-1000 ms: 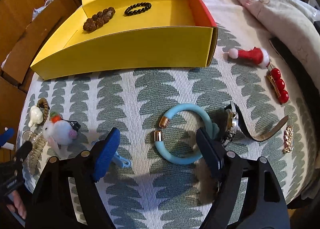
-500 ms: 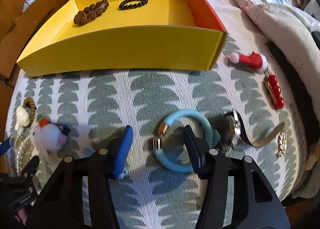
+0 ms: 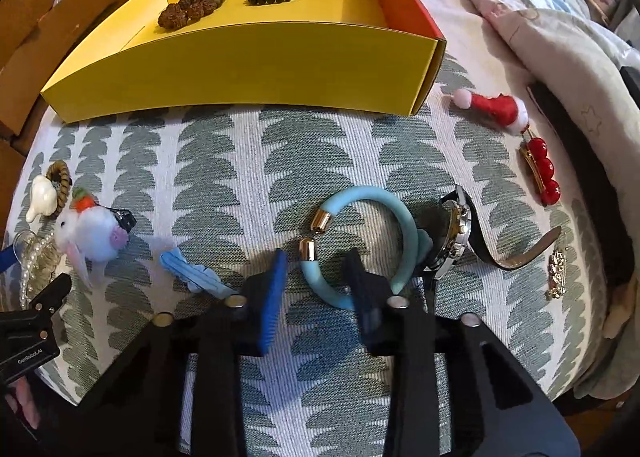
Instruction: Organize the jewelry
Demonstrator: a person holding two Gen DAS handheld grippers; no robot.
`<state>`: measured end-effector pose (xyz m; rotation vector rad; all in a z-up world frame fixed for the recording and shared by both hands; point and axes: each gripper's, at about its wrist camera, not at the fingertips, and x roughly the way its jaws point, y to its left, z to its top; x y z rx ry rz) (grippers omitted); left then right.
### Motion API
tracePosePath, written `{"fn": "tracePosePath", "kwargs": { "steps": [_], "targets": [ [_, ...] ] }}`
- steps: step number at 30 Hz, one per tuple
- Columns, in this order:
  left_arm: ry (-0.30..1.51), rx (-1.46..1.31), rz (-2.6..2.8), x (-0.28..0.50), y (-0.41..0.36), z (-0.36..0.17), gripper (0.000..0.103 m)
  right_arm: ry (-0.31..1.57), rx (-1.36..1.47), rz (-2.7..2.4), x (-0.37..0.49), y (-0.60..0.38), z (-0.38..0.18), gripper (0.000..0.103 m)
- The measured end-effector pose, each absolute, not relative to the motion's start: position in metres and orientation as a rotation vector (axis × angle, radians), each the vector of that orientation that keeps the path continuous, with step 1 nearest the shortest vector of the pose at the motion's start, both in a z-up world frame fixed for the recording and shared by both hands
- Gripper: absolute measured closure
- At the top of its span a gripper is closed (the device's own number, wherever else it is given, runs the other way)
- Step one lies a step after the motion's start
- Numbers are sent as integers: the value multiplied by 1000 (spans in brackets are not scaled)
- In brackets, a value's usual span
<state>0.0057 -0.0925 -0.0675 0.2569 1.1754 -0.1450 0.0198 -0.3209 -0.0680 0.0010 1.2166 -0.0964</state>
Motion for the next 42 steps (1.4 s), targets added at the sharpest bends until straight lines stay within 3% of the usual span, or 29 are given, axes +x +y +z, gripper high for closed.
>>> {"fn": "tracePosePath", "kwargs": {
  "steps": [4, 6, 7, 9, 11, 42],
  "targets": [
    [1177, 247, -168, 6, -93, -67, 24, 1232, 11, -75, 24, -322, -69, 79],
    [1176, 243, -186, 6, -94, -66, 36, 1225, 22, -66, 23, -323, -65, 89],
    [1174, 246, -190, 6, -94, -65, 37, 1219, 22, -60, 22, -323, -62, 89],
    [1171, 240, -197, 7, -95, -64, 53, 1212, 28, -56, 20, -322, -59, 90],
    [1172, 236, -202, 8, -93, -62, 61, 1206, 38, -52, 20, -323, -57, 90],
    [1097, 92, -264, -1, -68, -17, 63, 985, 291, 105, 0, -353, 18, 92]
  ]
}}
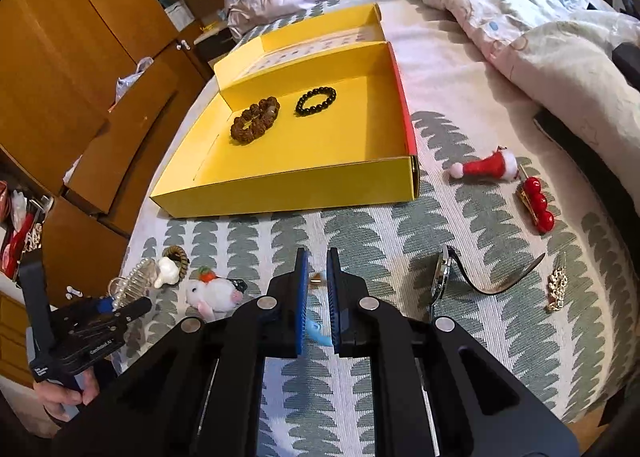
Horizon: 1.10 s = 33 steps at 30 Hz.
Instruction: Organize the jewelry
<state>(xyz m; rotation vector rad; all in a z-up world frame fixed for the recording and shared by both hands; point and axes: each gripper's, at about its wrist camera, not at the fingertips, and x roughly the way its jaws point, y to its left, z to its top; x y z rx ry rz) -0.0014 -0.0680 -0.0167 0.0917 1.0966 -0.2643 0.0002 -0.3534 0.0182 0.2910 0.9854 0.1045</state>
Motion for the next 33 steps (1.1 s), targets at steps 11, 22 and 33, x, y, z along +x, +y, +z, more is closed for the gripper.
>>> {"fn": "tracePosePath", "kwargs": {
  "steps": [11, 22, 33],
  "targets": [
    [1107, 91, -265, -1, -70, -21, 63, 1159, 148, 174, 16, -307, -24, 83],
    [1112, 96, -268, -1, -69, -22, 63, 1222, 66, 8, 16, -323, -43, 59],
    [1119, 82, -271, 0, -67, -23, 63, 1250, 137, -32, 10, -324, -50, 59]
  ]
}}
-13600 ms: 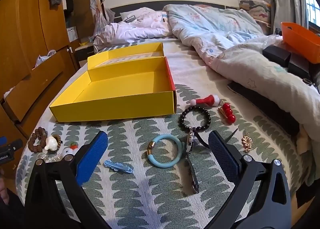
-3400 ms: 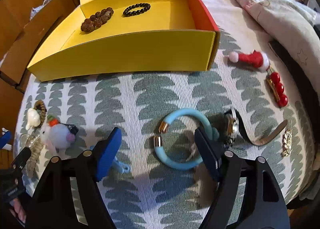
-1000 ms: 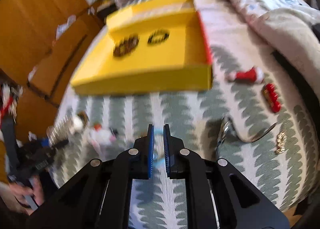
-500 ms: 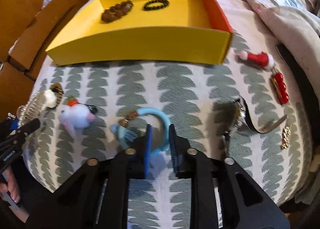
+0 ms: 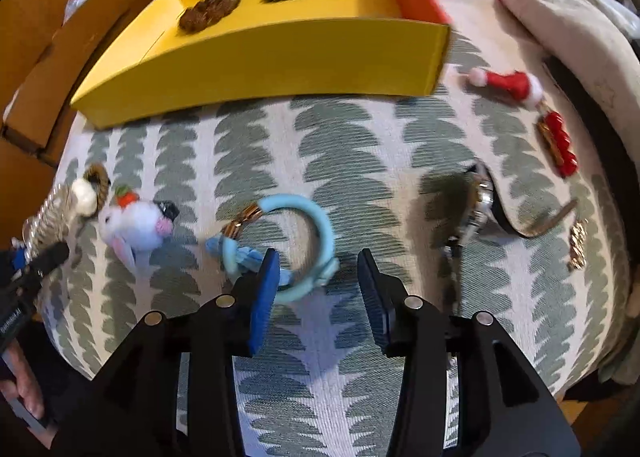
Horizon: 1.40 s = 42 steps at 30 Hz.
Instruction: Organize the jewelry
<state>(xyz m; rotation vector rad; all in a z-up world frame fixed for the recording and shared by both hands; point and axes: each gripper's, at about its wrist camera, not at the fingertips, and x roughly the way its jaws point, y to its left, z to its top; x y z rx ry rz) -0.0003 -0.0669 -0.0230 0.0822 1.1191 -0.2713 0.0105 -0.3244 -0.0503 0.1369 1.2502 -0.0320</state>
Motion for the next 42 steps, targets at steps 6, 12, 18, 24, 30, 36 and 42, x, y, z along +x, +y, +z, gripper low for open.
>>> {"fn": "tracePosePath", "kwargs": {
  "steps": [6, 12, 18, 24, 30, 36, 42],
  "targets": [
    [1117, 80, -281, -1, -68, -22, 63, 1274, 99, -72, 12, -320, -59, 60],
    [1119, 82, -284, -1, -69, -23, 63, 1286, -68, -140, 19, -287, -67, 80],
    [1107, 80, -280, -3, -65, -20, 63, 1266, -9, -138, 15, -291, -65, 89],
    [1095, 58, -281, -2, -60, -15, 63, 1222, 44, -147, 7, -304, -51, 89],
    [1079, 31, -301, -2, -56, -6, 63, 1148, 110, -97, 1, -311, -18, 90],
    [1051, 8, -335, 2, -59, 12, 63, 1080, 124, -43, 22, -308, 24, 90],
    [1031, 0, -350, 25, -71, 37, 63, 1045, 126, -10, 67, -308, 53, 90]
  ]
}}
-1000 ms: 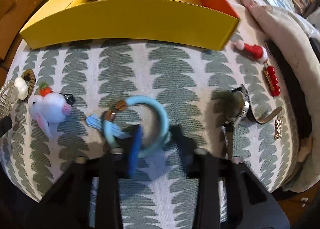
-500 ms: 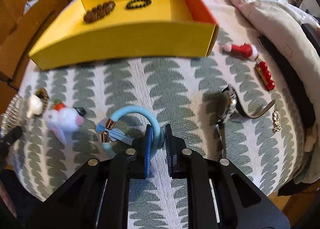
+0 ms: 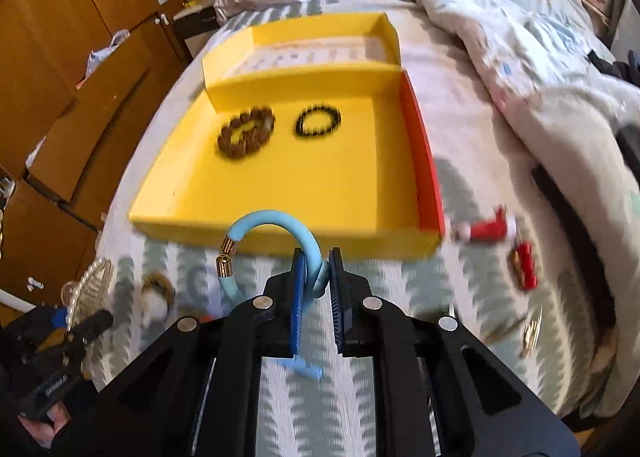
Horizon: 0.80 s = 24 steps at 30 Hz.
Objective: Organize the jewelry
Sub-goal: 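Carry the pearl clip and blue bangle into the yellow box with both grippers, then open both grippers to release the clip and bangle in the box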
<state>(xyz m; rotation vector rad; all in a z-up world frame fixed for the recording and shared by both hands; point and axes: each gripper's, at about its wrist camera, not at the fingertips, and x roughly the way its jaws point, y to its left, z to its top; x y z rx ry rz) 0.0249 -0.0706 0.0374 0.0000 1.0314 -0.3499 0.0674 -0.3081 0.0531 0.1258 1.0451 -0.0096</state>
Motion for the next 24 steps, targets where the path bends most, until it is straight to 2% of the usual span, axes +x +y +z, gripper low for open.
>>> {"fn": "tracePosePath", "kwargs": {
  "steps": [5, 9, 14, 24],
  "targets": [
    [1046, 28, -361, 65, -94, 48, 63, 1047, 137, -3, 118, -315, 55, 90],
    [1099, 47, -340, 117, -113, 40, 63, 1100, 139, -10, 160, -322, 35, 90],
    [1175, 59, -341, 170, -142, 17, 63, 1187, 111, -5, 201, -322, -1, 90],
    [1314, 111, -331, 205, -180, -39, 63, 1297, 69, -37, 237, -332, -38, 90]
  ]
}}
